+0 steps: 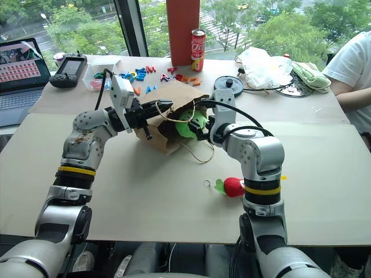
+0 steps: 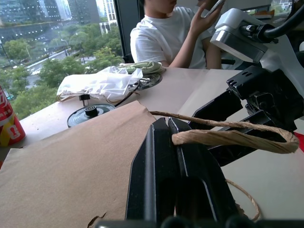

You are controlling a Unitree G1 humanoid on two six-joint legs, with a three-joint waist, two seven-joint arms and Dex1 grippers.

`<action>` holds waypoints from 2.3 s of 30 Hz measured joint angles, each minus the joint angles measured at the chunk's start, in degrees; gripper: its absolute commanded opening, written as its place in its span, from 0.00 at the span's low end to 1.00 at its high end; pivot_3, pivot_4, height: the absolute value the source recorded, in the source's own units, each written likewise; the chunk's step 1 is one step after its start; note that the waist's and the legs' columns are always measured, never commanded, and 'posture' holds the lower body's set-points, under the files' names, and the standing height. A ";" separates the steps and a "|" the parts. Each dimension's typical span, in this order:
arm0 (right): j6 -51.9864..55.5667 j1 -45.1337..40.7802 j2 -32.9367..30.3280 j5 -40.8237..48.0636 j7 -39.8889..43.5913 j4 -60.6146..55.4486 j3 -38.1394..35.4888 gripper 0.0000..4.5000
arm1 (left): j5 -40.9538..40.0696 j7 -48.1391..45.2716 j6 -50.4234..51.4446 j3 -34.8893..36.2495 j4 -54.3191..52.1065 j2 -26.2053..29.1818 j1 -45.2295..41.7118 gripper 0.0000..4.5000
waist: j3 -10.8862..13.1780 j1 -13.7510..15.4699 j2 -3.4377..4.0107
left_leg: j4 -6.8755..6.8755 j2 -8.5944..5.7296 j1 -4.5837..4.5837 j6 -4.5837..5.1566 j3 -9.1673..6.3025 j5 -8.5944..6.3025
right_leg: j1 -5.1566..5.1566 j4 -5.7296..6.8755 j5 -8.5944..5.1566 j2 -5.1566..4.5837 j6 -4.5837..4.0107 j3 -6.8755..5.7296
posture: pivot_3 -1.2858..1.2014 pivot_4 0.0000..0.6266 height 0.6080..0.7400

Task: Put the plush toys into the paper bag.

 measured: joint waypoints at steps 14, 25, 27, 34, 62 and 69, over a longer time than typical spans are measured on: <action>-9.84 2.05 0.85 -5.03 0.81 6.41 3.18 0.29 | -0.01 -0.07 0.01 -0.01 -0.01 0.00 0.00 0.00 | 0.00 0.11 0.00 | 0.01 -0.01 -0.01 0.00 0.00 0.00 | -0.01 0.00 0.00 0.00 0.00 0.01 | 0.52 0.24 0.99; -14.69 0.15 0.94 -10.30 0.46 14.30 6.05 0.00 | -0.02 -0.26 0.03 -0.03 -0.09 0.01 0.00 0.00 | 0.00 -0.01 0.00 | 0.01 -0.01 -0.01 0.00 0.03 0.00 | -0.02 0.01 0.00 0.00 0.00 0.01 | 0.52 0.24 0.99; -15.35 -0.54 1.20 -10.97 0.69 15.28 7.13 0.00 | -0.02 -0.28 0.03 -0.06 -0.09 0.00 0.00 0.00 | 0.00 -0.07 0.00 | 0.01 -0.01 -0.01 0.00 0.02 0.00 | -0.04 0.05 0.00 0.01 0.00 0.02 | 0.52 0.24 0.99; -16.12 -5.03 8.27 -8.80 1.95 14.57 6.74 0.00 | -0.01 -0.34 0.04 -0.14 -0.10 -0.12 0.00 0.00 | 0.00 -0.08 0.00 | 0.01 0.00 -0.05 -0.01 0.02 0.01 | -0.14 0.17 0.00 0.01 0.00 0.04 | 0.52 0.24 0.99; -3.40 12.24 -27.31 4.99 26.63 -17.23 2.33 0.00 | -0.17 -3.32 0.31 -0.17 -0.58 2.55 0.72 0.00 | 0.00 0.33 -0.01 | 0.07 -0.04 -0.22 -0.04 0.06 0.04 | -0.47 0.40 -0.01 0.00 -0.01 0.16 | 0.52 0.24 0.99; -11.95 22.32 -42.62 5.47 39.86 -21.83 4.05 0.58 | -0.24 -5.35 0.37 -0.32 -0.23 3.11 0.77 0.00 | 0.00 0.18 0.01 | 0.12 -0.05 -0.13 0.01 0.05 0.06 | -0.40 0.00 -0.01 0.06 0.00 0.32 | 0.52 0.24 0.99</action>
